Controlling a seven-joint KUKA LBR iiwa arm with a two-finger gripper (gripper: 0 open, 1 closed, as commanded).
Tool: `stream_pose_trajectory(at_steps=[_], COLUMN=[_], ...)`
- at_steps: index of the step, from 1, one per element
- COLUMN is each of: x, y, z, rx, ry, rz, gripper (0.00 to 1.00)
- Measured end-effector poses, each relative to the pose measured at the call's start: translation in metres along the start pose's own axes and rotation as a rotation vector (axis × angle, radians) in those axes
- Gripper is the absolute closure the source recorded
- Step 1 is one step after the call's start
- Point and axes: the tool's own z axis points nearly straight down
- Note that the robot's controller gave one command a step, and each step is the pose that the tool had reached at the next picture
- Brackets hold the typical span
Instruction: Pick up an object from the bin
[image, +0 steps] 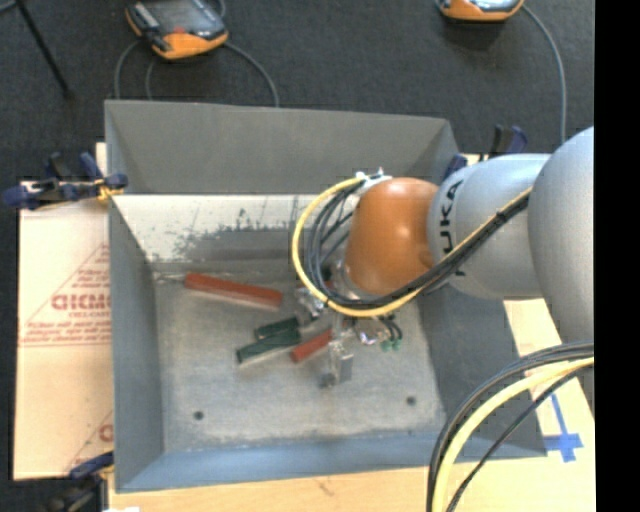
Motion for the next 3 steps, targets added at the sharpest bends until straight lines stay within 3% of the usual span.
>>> stream_pose_trajectory(at_steps=[1, 3], x=[0.0086, 0.0082], y=[-0.0058, -0.0059], z=[-0.0018, -0.0023], rx=[-0.002, -0.003], ry=[-0.007, -0.006], rz=[0.029, 0.029], gripper=[1.0, 1.0])
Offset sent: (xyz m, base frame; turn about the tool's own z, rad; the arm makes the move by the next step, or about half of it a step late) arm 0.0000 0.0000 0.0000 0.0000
